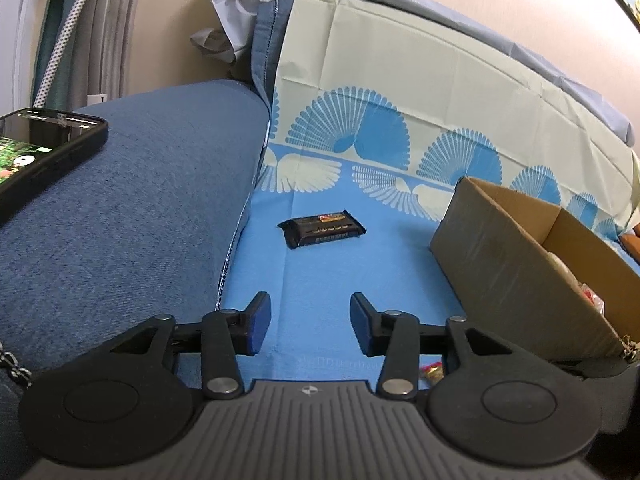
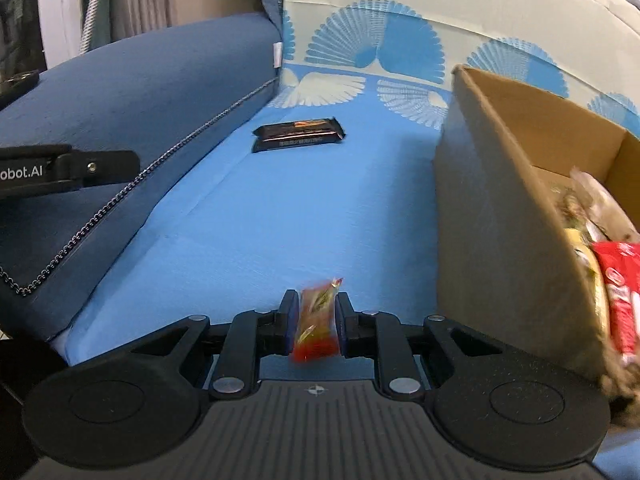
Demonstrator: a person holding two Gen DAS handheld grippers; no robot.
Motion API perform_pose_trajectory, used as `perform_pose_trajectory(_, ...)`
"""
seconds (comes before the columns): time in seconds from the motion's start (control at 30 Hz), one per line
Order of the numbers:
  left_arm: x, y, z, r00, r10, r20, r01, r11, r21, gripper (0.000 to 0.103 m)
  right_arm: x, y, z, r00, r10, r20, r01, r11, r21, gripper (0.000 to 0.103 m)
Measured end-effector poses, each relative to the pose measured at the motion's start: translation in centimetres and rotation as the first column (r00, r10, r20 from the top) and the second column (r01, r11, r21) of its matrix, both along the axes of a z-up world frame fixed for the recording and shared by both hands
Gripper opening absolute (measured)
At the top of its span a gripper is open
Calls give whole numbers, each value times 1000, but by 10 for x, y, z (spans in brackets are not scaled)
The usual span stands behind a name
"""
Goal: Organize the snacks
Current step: 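Grasp the small red-gold candy with the right gripper, then grasp the dark chocolate bar with the left gripper while the right gripper holds the candy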
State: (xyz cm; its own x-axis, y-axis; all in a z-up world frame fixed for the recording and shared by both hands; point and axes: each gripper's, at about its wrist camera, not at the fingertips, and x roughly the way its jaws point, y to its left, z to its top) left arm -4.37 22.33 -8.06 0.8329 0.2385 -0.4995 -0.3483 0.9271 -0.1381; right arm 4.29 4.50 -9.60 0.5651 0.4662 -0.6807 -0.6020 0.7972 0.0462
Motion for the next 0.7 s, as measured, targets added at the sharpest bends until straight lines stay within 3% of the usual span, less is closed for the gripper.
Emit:
perform_pose_trajectory(0.13, 8, -4, -3, 999, 7, -37, -7, 1000, 13, 57, 1, 3, -18, 1000, -2, -31, 0, 998, -65, 25)
perform_pose_trajectory(0.4, 39, 5, -9, 990, 22, -140, -25, 999, -19, 62, 5, 1, -16, 997, 5, -82, -6, 1000, -8, 21)
perform_pose_trajectory(0.5, 66, 8, -8, 984, 24, -175, -28, 999, -21, 71, 9, 0, -10, 995, 0, -105, 3, 1000, 24, 21)
perform_pose_trajectory(0.57, 87, 9, -3, 986, 15, -168, -17, 1000, -14, 83, 10, 1, -7, 994, 1, -111, 3, 999, 38, 21)
perform_pose_trajectory(0.7, 138, 13, 7, 987, -5, -158, 11, 999, 34, 91, 15, 1, -8, 989, 5, -150, 2, 999, 47, 21)
